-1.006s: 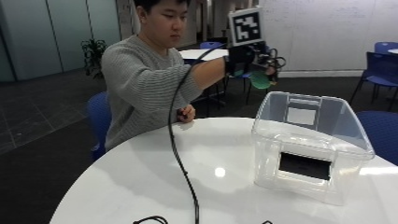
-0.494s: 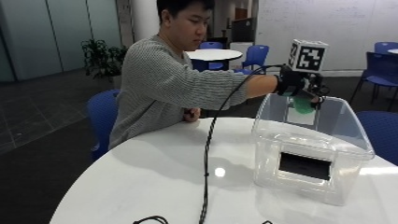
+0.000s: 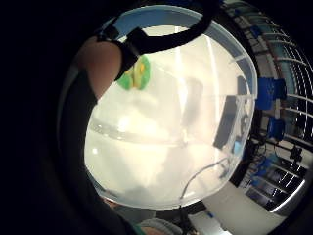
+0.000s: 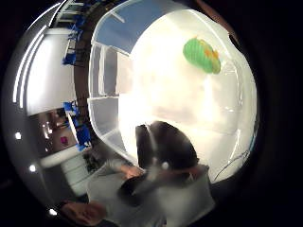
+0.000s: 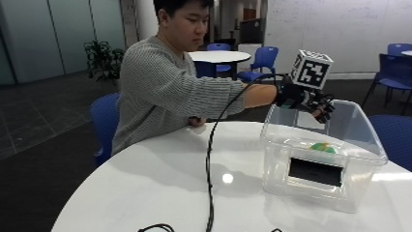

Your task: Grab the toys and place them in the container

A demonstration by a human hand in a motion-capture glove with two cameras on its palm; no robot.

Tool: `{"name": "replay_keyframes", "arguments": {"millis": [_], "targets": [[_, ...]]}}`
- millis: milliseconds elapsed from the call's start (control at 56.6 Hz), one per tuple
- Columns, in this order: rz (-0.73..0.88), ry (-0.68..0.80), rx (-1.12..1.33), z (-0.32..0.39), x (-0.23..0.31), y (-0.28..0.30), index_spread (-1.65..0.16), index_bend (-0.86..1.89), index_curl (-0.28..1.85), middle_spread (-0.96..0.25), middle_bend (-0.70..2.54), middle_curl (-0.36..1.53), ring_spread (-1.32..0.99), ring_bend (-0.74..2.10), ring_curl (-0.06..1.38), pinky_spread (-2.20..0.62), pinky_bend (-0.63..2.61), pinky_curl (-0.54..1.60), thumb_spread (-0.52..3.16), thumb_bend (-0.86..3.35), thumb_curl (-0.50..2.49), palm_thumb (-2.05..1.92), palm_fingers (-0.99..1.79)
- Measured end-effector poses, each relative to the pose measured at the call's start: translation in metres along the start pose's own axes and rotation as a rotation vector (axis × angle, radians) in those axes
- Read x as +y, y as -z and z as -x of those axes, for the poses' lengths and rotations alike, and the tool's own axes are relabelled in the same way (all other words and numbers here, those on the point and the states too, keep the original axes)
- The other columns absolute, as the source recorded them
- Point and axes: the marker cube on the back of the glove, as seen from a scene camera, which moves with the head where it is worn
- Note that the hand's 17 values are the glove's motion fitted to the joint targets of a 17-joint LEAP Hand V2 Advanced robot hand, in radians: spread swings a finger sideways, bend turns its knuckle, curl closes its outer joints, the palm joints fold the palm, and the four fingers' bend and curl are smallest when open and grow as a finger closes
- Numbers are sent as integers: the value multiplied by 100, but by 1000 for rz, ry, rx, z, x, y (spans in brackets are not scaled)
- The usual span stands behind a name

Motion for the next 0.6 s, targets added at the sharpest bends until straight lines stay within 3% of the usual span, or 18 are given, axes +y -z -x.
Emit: {"name": "replay_keyframes", "arguments": {"millis": [230, 335, 406, 477, 600], "targets": [[-53, -30, -32, -7, 51, 18, -35, 13, 24, -22, 20, 42, -27, 78, 29, -1, 101, 38, 133, -2, 26, -2, -6], [-131, -78, 179, -64, 118, 34, -35, 13, 23, -22, 20, 42, -26, 77, 29, -1, 101, 38, 132, -2, 25, -3, -5], [-192, 14, 274, -96, 172, 41, -35, 13, 23, -22, 20, 42, -26, 77, 29, -1, 100, 37, 132, -3, 25, -3, -5], [-237, 93, 54, -82, 223, 40, -36, 15, 24, -22, 20, 42, -25, 76, 29, -1, 99, 37, 132, -3, 24, -3, -3], [-298, -136, 172, -108, 264, 26, -37, 16, 25, -22, 22, 43, -25, 74, 28, 0, 97, 36, 133, -3, 24, -3, -1]]}}
